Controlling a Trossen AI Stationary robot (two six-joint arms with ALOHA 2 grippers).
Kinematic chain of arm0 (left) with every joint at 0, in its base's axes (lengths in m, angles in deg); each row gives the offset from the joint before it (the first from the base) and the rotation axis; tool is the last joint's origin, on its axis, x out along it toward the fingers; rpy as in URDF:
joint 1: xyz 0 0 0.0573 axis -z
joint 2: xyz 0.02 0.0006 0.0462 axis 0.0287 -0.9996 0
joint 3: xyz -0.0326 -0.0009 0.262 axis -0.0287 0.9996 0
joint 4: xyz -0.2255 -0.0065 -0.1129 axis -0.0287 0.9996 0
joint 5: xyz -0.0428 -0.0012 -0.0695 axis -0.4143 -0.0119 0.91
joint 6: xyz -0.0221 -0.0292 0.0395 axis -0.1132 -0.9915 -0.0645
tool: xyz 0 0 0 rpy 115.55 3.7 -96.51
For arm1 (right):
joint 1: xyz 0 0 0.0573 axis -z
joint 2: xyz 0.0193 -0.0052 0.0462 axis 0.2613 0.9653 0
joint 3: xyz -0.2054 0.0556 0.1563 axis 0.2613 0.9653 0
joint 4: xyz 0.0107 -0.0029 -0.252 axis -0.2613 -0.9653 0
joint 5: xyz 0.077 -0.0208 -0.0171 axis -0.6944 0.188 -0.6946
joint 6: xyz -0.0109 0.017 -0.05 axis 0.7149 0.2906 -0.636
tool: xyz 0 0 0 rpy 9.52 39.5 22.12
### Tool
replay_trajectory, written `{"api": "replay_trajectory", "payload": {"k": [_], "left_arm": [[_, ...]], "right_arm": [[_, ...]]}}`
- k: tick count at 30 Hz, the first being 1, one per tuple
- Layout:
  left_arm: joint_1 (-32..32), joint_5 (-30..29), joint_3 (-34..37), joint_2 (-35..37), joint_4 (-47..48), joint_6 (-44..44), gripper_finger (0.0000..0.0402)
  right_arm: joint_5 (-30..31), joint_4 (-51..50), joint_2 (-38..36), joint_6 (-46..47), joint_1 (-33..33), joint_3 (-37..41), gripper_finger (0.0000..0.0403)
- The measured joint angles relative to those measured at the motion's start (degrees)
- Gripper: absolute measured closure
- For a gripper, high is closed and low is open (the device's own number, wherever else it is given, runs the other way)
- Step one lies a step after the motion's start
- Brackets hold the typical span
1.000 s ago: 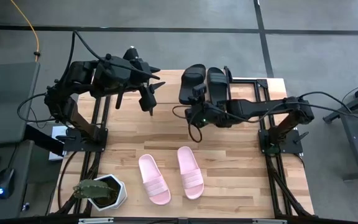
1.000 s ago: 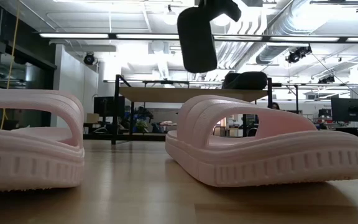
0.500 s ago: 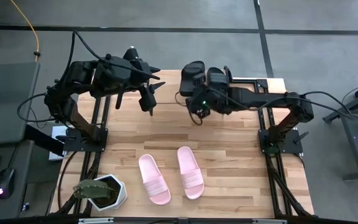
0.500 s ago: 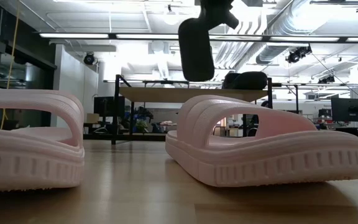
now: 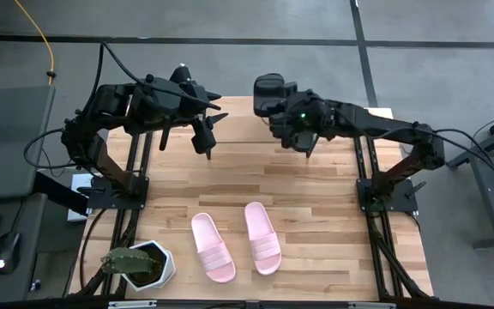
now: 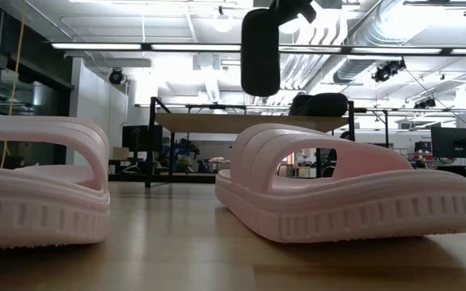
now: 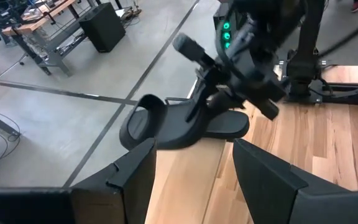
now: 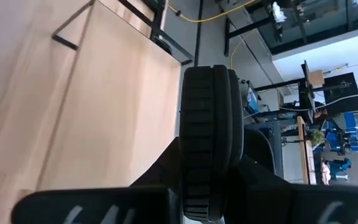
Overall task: Pick and place slides into the shelf
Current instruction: Put the black slide on the shelf
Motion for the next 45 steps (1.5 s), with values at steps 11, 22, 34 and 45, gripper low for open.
{"api": "replay_trajectory", "payload": {"k": [11, 22, 34, 45], "left_arm": [[0.0, 0.0, 0.0, 0.0, -0.1, 0.0, 0.0202], [0.0, 0.0, 0.0, -0.1, -0.1, 0.0, 0.0202], [0.0, -0.4, 0.0, -0.1, -0.1, 0.0, 0.0202], [0.0, -0.5, 0.0, -0.1, -0.1, 0.0, 0.0202]], "right_arm": [[-6.2, -1.4, -4.7, 0.3, 4.1, 0.0, 0.0366], [-7.1, 0.8, -4.8, 0.5, 4.1, 3.8, 0.0366], [-5.8, 20.2, -8.9, -3.8, 4.4, 22.5, 0.0366], [-4.8, 24.3, -8.9, -3.2, 3.2, 27.3, 0.0366]]}}
